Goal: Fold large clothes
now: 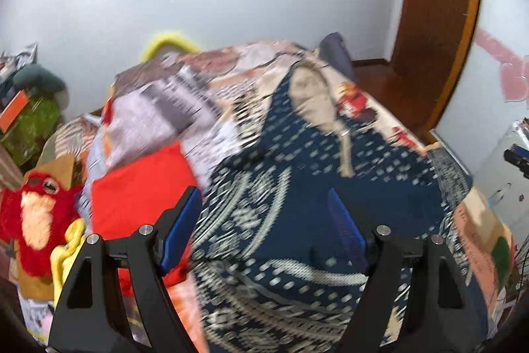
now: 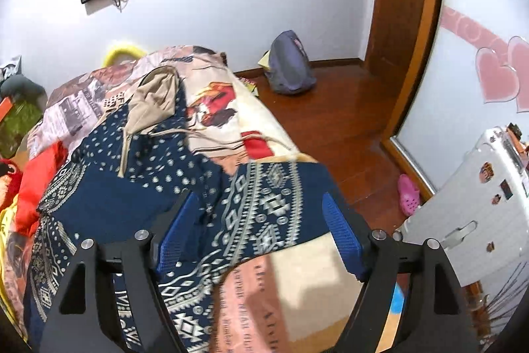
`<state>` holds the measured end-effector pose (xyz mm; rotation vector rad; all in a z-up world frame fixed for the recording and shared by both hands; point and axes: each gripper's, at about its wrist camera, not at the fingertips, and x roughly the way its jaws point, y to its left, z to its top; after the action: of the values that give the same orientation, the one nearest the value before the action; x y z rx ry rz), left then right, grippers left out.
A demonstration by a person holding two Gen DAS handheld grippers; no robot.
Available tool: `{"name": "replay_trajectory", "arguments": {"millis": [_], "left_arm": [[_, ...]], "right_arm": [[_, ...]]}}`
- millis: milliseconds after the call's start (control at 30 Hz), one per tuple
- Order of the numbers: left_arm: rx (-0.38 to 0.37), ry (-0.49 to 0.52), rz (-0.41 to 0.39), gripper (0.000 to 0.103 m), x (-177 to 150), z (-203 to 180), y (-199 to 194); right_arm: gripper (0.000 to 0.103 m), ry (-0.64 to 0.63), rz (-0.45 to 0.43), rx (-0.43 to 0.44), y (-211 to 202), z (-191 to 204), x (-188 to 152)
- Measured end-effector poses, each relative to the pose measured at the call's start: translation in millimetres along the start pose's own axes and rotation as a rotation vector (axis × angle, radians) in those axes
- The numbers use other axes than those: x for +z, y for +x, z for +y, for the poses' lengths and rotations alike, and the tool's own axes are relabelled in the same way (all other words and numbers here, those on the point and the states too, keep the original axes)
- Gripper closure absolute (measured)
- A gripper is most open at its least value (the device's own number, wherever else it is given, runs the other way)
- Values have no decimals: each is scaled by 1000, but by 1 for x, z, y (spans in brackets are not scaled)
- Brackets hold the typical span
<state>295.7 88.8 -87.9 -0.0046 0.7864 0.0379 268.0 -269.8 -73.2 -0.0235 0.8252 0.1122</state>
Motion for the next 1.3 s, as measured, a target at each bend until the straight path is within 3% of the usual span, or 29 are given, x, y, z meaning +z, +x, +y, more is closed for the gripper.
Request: {"name": "replay_trajectory", "arguments": {"millis": [233, 467, 633, 767, 967, 1067, 1100, 1133, 1200, 1300], "left_arm": [[-67, 35, 9, 24, 7, -45, 25], [-102, 44, 113, 24, -9, -65, 78], [-104, 55, 167, 24, -19, -69, 103], [-85, 72, 159, 24, -20, -67, 111], [-78, 72, 158, 24, -21, -64, 116], [-69, 58, 164, 24, -24, -61, 117], [-68, 45, 166, 24, -24, -59, 116], [-72, 34, 166, 24, -24, -57, 115], [-82, 2, 164, 24, -25, -50, 111], [-75, -22, 153, 24, -25, -43, 103]], "right_arm": [[28, 87, 53, 14, 21, -39, -14], [28, 354, 248, 157, 93, -82, -44], [28, 502, 323, 132, 132, -99, -60], [28, 572, 310, 129, 151, -108, -66], [29, 564, 257, 84, 170, -109, -56], [48, 605, 259, 61, 181, -114, -51], [59, 607, 277, 56, 186, -115, -47], [76, 621, 279, 60, 186, -116, -43], [96, 638, 274, 77, 180, -117, -35], [96, 595, 225, 68, 157, -108, -19]]}}
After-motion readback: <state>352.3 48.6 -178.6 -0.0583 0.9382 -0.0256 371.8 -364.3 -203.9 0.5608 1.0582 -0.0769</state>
